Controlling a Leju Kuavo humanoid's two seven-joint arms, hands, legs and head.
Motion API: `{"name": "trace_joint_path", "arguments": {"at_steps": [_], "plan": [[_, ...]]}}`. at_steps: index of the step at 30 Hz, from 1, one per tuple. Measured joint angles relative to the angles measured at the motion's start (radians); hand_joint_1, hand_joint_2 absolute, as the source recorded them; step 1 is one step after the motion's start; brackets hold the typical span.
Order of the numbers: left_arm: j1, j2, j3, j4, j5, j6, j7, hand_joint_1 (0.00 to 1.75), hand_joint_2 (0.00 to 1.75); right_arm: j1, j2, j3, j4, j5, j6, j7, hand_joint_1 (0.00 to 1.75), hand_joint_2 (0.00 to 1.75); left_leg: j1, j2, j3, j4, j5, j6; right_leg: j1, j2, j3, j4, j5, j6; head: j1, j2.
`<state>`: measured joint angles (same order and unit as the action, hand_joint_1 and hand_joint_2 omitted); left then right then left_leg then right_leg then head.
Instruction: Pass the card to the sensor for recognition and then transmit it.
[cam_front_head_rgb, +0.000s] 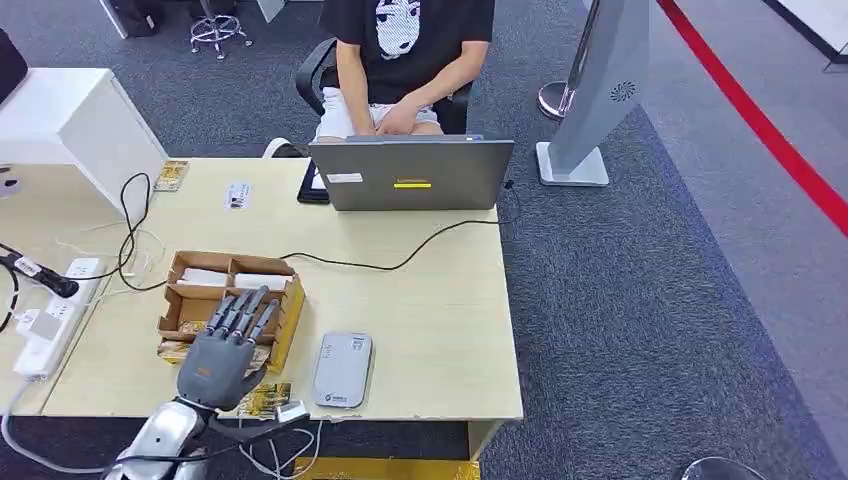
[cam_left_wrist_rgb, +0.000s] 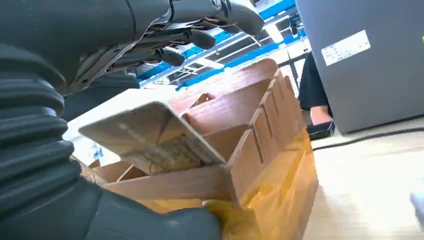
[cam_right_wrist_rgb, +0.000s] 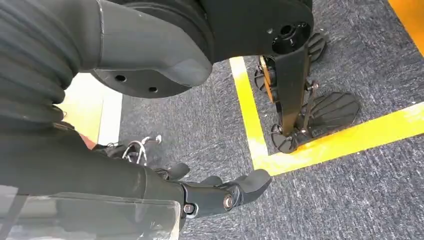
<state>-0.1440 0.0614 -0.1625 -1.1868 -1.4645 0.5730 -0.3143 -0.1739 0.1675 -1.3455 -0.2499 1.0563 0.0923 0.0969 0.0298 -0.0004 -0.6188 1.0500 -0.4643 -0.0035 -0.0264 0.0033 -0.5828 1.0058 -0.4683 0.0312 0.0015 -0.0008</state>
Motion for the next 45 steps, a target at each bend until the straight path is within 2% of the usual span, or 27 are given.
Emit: {"name": "trace_joint_path", "arguments": {"at_steps": [5, 32, 33, 34, 35, 45], "plan": [[0.014, -0.008, -0.004, -0.032, -0.009, -0.008, 0.010, 0.00, 1.75, 0.000, 0.000, 0.000, 0.000, -0.008, 0.000, 0.000, 0.00, 1.75, 0.000, 0.000, 0.000, 0.000, 0.000, 0.000, 0.000, 0.000, 0.000, 0.000, 0.000, 0.000, 0.000, 0.000], [0.015, -0.008, -0.004, -0.034, -0.018, -0.008, 0.023, 0.00, 1.75, 0.000, 0.000, 0.000, 0.000, -0.008, 0.002, 0.000, 0.00, 1.75, 0.000, 0.000, 0.000, 0.000, 0.000, 0.000, 0.000, 0.000, 0.000, 0.000, 0.000, 0.000, 0.000, 0.000], [0.015, -0.008, -0.004, -0.034, -0.019, -0.007, 0.025, 0.72, 1.75, 0.000, 0.000, 0.000, 0.000, -0.008, 0.002, 0.000, 0.00, 1.75, 0.000, 0.000, 0.000, 0.000, 0.000, 0.000, 0.000, 0.000, 0.000, 0.000, 0.000, 0.000, 0.000, 0.000], [0.015, -0.008, -0.004, -0.033, -0.019, -0.007, 0.026, 1.61, 1.75, 0.000, 0.000, 0.000, 0.000, -0.008, 0.003, 0.000, 0.00, 1.75, 0.000, 0.000, 0.000, 0.000, 0.000, 0.000, 0.000, 0.000, 0.000, 0.000, 0.000, 0.000, 0.000, 0.000], [0.015, -0.008, -0.004, -0.033, -0.019, -0.007, 0.027, 1.75, 1.75, 0.000, 0.000, 0.000, 0.000, -0.008, 0.003, 0.000, 0.00, 1.75, 0.000, 0.000, 0.000, 0.000, 0.000, 0.000, 0.000, 0.000, 0.000, 0.000, 0.000, 0.000, 0.000, 0.000], [0.015, -0.007, -0.006, -0.033, -0.019, -0.016, 0.029, 1.75, 1.75, 0.000, 0.000, 0.000, 0.000, -0.010, 0.006, 0.000, 0.00, 1.75, 0.000, 0.000, 0.000, 0.000, 0.000, 0.000, 0.000, 0.000, 0.000, 0.000, 0.000, 0.000, 0.000, 0.000]]}}
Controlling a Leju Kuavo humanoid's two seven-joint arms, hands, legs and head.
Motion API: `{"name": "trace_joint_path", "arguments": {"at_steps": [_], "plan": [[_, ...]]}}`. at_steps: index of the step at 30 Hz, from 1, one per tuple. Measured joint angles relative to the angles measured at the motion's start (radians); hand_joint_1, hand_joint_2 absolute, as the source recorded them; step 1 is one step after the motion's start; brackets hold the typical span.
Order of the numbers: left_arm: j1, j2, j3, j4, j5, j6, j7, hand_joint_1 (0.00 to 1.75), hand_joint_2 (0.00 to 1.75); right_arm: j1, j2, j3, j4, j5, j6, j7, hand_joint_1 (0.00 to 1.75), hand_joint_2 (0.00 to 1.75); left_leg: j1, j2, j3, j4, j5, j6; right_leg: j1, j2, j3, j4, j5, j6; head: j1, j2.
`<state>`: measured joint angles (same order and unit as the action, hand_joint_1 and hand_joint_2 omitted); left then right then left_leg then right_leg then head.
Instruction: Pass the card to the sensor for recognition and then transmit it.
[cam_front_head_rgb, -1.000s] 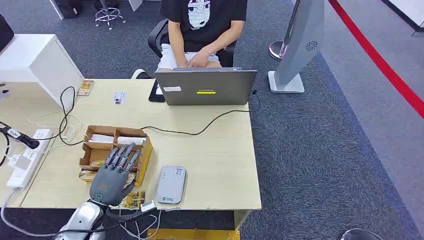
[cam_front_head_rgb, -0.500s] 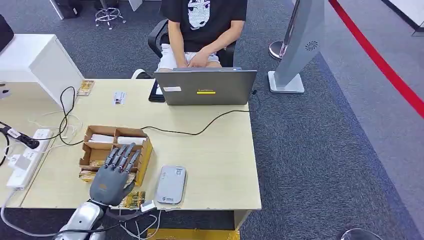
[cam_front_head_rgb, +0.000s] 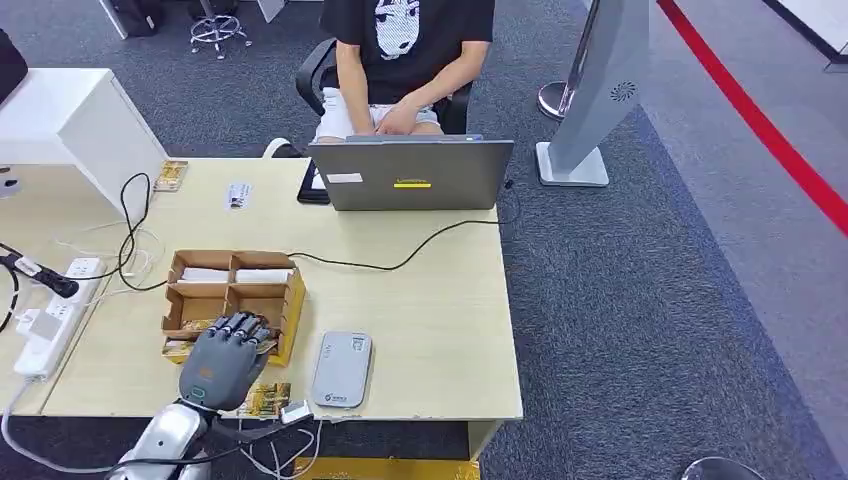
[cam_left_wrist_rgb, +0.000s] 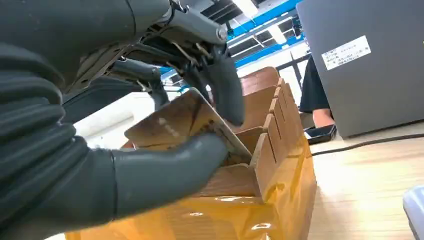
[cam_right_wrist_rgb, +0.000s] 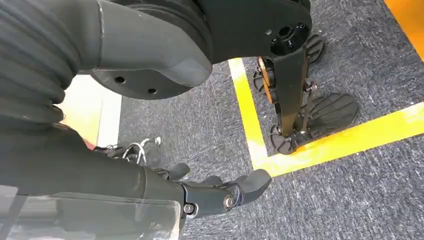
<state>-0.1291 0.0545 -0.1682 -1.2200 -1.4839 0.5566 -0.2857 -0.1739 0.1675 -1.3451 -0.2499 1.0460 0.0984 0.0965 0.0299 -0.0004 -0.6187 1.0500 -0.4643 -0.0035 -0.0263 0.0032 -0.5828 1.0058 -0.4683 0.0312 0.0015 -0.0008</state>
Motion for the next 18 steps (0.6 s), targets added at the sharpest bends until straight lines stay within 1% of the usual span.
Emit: {"name": "trace_joint_path", "arguments": {"at_steps": [18], "plan": [[-0.001, 0.000, -0.003, 0.000, 0.006, -0.009, -0.002, 1.75, 1.75, 0.000, 0.000, 0.000, 0.000, -0.002, 0.000, 0.000, 0.00, 1.75, 0.000, 0.000, 0.000, 0.000, 0.000, 0.000, 0.000, 0.000, 0.000, 0.000, 0.000, 0.000, 0.000, 0.000]]}}
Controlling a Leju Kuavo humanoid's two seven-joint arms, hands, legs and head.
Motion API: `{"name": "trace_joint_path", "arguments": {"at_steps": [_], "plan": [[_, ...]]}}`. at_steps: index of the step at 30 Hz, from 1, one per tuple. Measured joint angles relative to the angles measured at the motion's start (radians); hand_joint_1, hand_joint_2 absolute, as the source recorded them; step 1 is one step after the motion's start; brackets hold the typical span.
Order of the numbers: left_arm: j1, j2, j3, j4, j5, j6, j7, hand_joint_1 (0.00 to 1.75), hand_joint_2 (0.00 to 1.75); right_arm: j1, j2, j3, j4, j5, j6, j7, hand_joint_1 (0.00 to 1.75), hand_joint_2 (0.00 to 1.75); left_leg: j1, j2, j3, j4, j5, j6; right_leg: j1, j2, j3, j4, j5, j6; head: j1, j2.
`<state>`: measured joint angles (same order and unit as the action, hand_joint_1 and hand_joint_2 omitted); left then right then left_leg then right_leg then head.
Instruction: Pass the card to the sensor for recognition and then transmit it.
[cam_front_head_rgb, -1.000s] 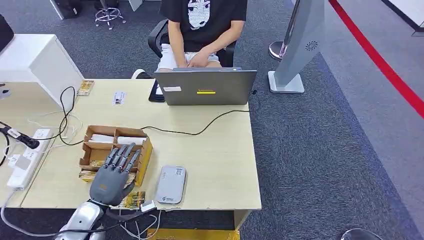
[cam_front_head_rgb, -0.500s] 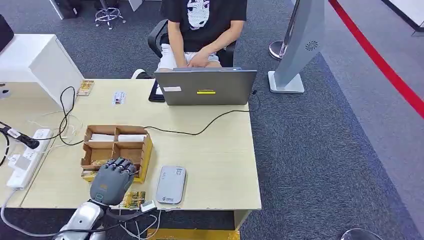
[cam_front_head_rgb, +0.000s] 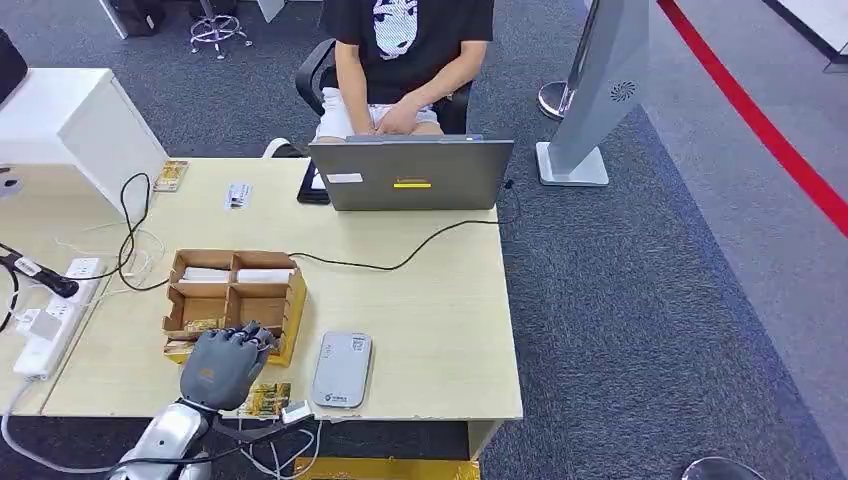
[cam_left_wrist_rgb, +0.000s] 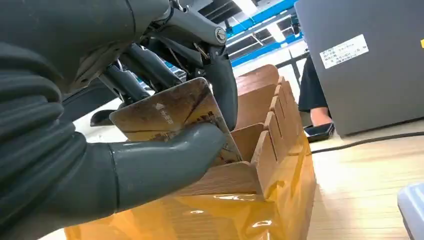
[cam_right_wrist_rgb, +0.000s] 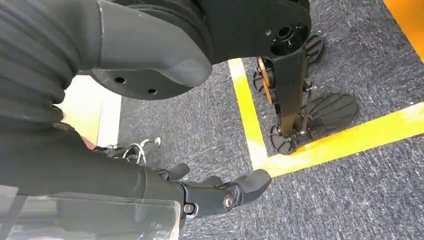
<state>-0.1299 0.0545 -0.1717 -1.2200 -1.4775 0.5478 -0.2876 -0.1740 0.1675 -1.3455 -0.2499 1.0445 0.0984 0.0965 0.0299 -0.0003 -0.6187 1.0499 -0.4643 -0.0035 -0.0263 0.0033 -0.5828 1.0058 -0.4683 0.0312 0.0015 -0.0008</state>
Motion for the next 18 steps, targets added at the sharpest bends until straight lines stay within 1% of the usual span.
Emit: {"name": "trace_joint_path", "arguments": {"at_steps": [5, 8, 11, 15, 18], "plan": [[-0.001, 0.000, 0.000, 0.000, 0.005, 0.007, -0.007, 1.75, 1.75, 0.000, 0.000, 0.001, 0.000, 0.000, 0.000, 0.000, 0.00, 1.75, 0.000, 0.000, 0.000, 0.000, 0.000, 0.000, 0.000, 0.000, 0.000, 0.000, 0.000, 0.000, 0.000, 0.000], [-0.002, 0.000, -0.001, -0.015, 0.005, 0.024, -0.017, 1.75, 1.75, 0.000, 0.000, 0.002, 0.000, 0.002, 0.000, 0.000, 0.00, 1.75, 0.000, 0.000, 0.000, 0.000, 0.000, 0.000, 0.000, 0.000, -0.001, 0.000, 0.000, 0.000, 0.000, 0.000], [-0.017, -0.007, -0.008, -0.083, 0.009, 0.031, -0.019, 1.75, 1.75, -0.001, 0.000, 0.004, 0.000, 0.003, -0.005, 0.005, 0.00, 1.75, 0.000, 0.000, 0.000, 0.000, 0.000, 0.000, 0.000, 0.000, -0.001, 0.000, 0.000, 0.000, 0.000, 0.000], [-0.063, -0.026, -0.025, -0.216, 0.023, -0.015, -0.019, 1.75, 1.75, -0.008, 0.000, 0.008, 0.000, 0.004, -0.008, 0.005, 0.00, 1.75, 0.000, 0.000, 0.000, 0.000, 0.000, 0.000, 0.000, 0.000, 0.001, 0.000, 0.001, 0.000, 0.000, 0.000], [-0.073, -0.035, -0.032, -0.272, 0.026, -0.019, -0.021, 1.75, 1.75, -0.011, 0.000, 0.009, 0.000, 0.004, -0.008, 0.005, 0.00, 1.75, 0.000, 0.001, 0.001, 0.000, 0.000, 0.000, 0.000, 0.001, 0.001, 0.000, 0.001, -0.001, 0.000, 0.000]]}}
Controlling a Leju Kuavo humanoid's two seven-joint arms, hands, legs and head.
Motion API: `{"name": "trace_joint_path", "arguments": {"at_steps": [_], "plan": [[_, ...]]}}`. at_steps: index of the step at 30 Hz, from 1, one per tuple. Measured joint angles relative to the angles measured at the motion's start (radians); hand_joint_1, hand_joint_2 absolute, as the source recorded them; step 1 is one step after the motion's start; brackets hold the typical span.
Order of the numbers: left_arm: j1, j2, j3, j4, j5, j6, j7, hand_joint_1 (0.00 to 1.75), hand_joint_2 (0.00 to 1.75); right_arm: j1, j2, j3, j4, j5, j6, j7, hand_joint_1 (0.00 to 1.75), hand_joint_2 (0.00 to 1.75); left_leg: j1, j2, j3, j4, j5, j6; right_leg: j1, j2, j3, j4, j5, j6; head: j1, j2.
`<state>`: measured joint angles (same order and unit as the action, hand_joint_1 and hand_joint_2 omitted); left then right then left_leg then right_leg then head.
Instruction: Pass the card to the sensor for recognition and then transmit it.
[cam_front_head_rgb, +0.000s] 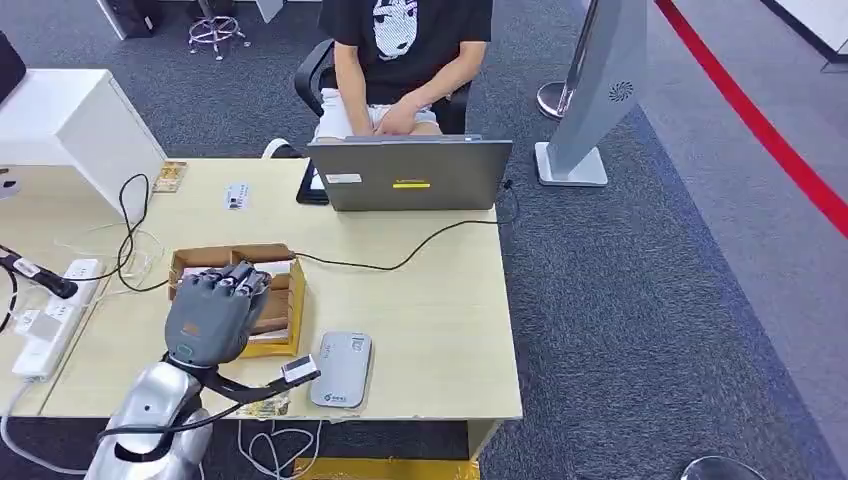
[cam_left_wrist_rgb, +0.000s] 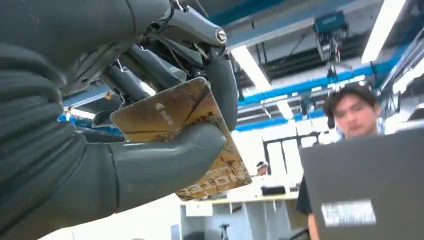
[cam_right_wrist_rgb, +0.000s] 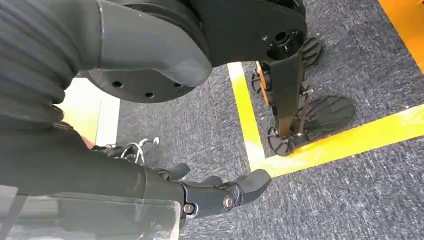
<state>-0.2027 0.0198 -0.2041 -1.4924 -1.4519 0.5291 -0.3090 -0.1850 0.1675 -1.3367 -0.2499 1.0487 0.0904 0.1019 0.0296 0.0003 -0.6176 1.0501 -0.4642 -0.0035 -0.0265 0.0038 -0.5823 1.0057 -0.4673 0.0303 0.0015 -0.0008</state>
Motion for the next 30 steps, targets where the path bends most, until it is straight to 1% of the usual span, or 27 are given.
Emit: {"name": "trace_joint_path", "arguments": {"at_steps": [2, 5, 9, 11, 16, 18, 19, 20, 21, 23, 24, 26, 27, 29, 30], "plan": [[0.000, -0.001, -0.006, -0.017, 0.003, 0.001, -0.004, 1.75, 1.75, 0.000, 0.000, 0.000, 0.000, 0.000, 0.000, 0.000, 0.00, 1.75, 0.000, 0.000, 0.000, 0.000, 0.000, 0.000, 0.000, 0.000, 0.000, 0.000, 0.000, 0.000, 0.000, 0.000], [-0.001, -0.009, -0.009, -0.055, 0.053, 0.010, -0.027, 1.75, 1.75, -0.002, 0.000, 0.000, 0.000, -0.001, -0.002, 0.000, 0.00, 1.75, 0.000, 0.000, 0.000, 0.000, 0.000, 0.000, 0.000, 0.000, -0.001, 0.000, 0.000, 0.000, 0.000, 0.000], [-0.022, -0.045, -0.013, -0.156, 0.090, -0.064, -0.034, 1.75, 1.75, -0.004, 0.002, 0.000, 0.000, -0.002, -0.003, 0.002, 0.00, 1.75, 0.000, 0.000, 0.000, 0.000, 0.000, 0.000, 0.000, 0.000, 0.000, 0.000, 0.000, 0.000, 0.000, 0.000], [-0.030, -0.056, -0.017, -0.185, 0.098, -0.085, -0.034, 1.75, 1.75, -0.004, 0.003, 0.000, 0.001, -0.002, -0.006, 0.002, 0.00, 1.75, 0.000, 0.000, 0.000, 0.000, 0.000, 0.000, 0.000, 0.000, 0.000, 0.000, 0.000, 0.000, 0.000, 0.000], [-0.056, -0.079, -0.018, -0.195, 0.137, -0.124, -0.032, 1.75, 1.75, -0.006, 0.008, 0.000, 0.001, 0.002, -0.006, 0.003, 0.00, 1.75, 0.000, 0.000, 0.000, 0.000, 0.000, 0.000, 0.000, 0.000, 0.000, 0.000, 0.000, 0.000, 0.000, 0.000], [-0.094, -0.082, -0.017, -0.179, 0.129, -0.150, -0.013, 1.75, 1.75, -0.008, 0.008, 0.003, 0.001, 0.015, -0.002, 0.010, 0.00, 1.75, 0.000, -0.001, 0.000, 0.000, 0.000, 0.000, 0.000, -0.001, -0.001, 0.000, 0.000, 0.000, 0.000, 0.000], [-0.128, -0.082, -0.014, -0.144, 0.111, -0.168, 0.008, 1.75, 1.75, -0.011, 0.008, 0.009, 0.002, 0.028, 0.002, 0.016, 0.00, 1.75, 0.000, -0.001, -0.001, 0.000, 0.001, 0.000, 0.000, -0.001, 0.000, 0.000, 0.000, 0.000, 0.000, 0.000], [-0.175, -0.082, -0.008, -0.080, 0.091, -0.173, 0.025, 1.75, 1.75, -0.018, 0.008, 0.018, 0.002, 0.039, 0.003, 0.024, 0.00, 1.75, 0.000, -0.002, -0.001, 0.000, 0.002, 0.000, 0.000, -0.002, 0.000, 0.000, 0.001, 0.000, 0.000, 0.000], [-0.226, -0.081, 0.002, -0.020, 0.069, -0.167, 0.038, 1.75, 1.75, -0.027, 0.010, 0.026, 0.002, 0.048, 0.005, 0.033, 0.00, 1.75, 0.000, -0.002, -0.001, 0.000, 0.003, -0.001, 0.000, -0.002, -0.001, 0.000, 0.002, 0.000, 0.000, 0.000], [-0.332, -0.077, 0.036, 0.134, 0.046, -0.139, 0.040, 1.75, 1.75, -0.047, 0.011, 0.042, 0.003, 0.061, 0.005, 0.047, 0.00, 1.75, 0.000, -0.001, -0.001, 0.000, 0.005, -0.002, 0.000, 0.000, -0.001, 0.001, 0.004, -0.001, 0.000, 0.000], [-0.370, -0.075, 0.051, 0.188, 0.038, -0.127, 0.040, 1.75, 1.75, -0.053, 0.013, 0.048, 0.003, 0.063, 0.005, 0.050, 0.00, 1.75, 0.000, 0.000, 0.000, 0.000, 0.005, -0.002, 0.000, 0.000, -0.001, 0.001, 0.005, -0.002, -0.002, 0.000], [-0.434, -0.072, 0.067, 0.288, -0.006, -0.107, 0.061, 1.75, 1.75, -0.060, 0.014, 0.056, 0.003, 0.074, 0.005, 0.058, 0.00, 1.75, 0.000, -0.001, -0.001, 0.000, 0.006, -0.001, 0.000, -0.001, -0.001, 0.001, 0.005, -0.002, -0.001, 0.000], [-0.463, -0.071, 0.072, 0.323, -0.025, -0.104, 0.069, 1.75, 1.75, -0.063, 0.015, 0.062, 0.004, 0.078, 0.005, 0.062, 0.00, 1.75, 0.000, -0.001, -0.001, 0.000, 0.007, 0.000, 0.000, -0.001, -0.001, 0.001, 0.005, -0.002, -0.001, 0.000], [-0.527, -0.062, 0.076, 0.426, -0.076, -0.090, 0.094, 1.75, 1.75, -0.072, 0.018, 0.076, 0.006, 0.095, 0.008, 0.071, 0.00, 1.75, 0.000, -0.002, -0.002, 0.000, 0.007, 0.000, 0.000, -0.001, -0.001, 0.001, 0.005, -0.002, 0.000, 0.000], [-0.560, -0.060, 0.076, 0.477, -0.078, -0.086, 0.101, 1.75, 1.75, -0.077, 0.019, 0.080, 0.007, 0.100, 0.008, 0.076, 0.00, 1.75, 0.000, -0.002, -0.002, 0.000, 0.007, 0.000, 0.000, -0.001, -0.002, 0.001, 0.005, -0.002, 0.000, 0.000]]}}
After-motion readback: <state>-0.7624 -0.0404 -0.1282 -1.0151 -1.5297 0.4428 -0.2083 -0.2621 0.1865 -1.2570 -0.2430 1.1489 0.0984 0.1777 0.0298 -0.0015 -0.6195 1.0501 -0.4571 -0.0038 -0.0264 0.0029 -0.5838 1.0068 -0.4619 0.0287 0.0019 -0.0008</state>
